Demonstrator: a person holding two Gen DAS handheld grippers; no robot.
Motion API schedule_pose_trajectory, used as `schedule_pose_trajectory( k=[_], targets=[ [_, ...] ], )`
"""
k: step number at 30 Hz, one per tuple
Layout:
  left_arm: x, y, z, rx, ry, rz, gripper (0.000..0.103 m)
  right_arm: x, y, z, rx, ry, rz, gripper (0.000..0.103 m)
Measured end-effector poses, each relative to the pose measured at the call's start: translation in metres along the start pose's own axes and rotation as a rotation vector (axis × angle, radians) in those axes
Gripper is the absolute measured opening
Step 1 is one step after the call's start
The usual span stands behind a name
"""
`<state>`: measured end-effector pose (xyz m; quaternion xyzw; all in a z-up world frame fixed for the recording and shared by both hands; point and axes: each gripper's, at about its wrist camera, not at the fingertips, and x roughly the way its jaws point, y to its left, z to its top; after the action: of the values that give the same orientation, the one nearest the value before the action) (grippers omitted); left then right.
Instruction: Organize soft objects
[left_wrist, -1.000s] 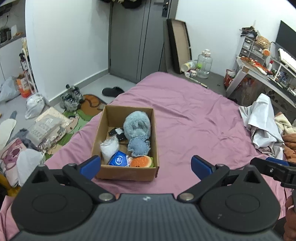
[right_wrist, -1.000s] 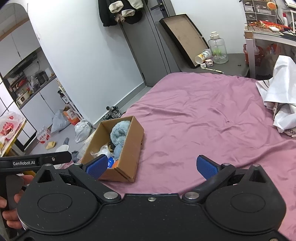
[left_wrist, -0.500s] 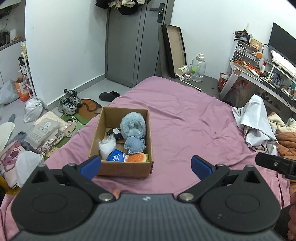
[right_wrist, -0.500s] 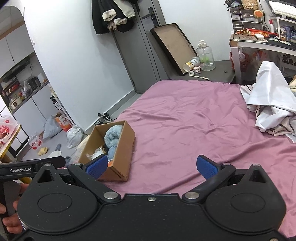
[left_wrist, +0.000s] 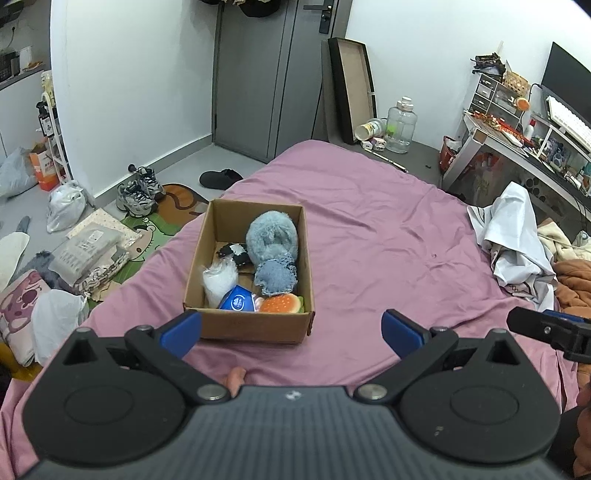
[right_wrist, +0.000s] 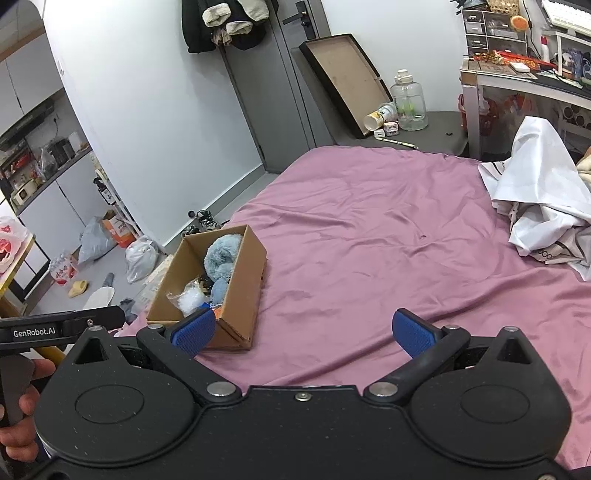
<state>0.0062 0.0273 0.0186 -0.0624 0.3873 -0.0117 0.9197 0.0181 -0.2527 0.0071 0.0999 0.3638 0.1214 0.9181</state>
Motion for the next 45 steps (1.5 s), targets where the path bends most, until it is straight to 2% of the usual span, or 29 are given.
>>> schedule_pose_trajectory(
  k=[21, 45],
  targets=[
    [-0.002, 0.013, 0.001, 0.005, 0.010, -0.001, 0.103, 0.009, 0.014, 0.000, -0.020, 0.036, -0.022, 0.103],
    [-0.002, 0.023, 0.001, 0.004, 0.014, -0.001, 0.103, 0.010, 0.020, -0.002, -0.036, 0.037, -0.026, 0.103]
  ],
)
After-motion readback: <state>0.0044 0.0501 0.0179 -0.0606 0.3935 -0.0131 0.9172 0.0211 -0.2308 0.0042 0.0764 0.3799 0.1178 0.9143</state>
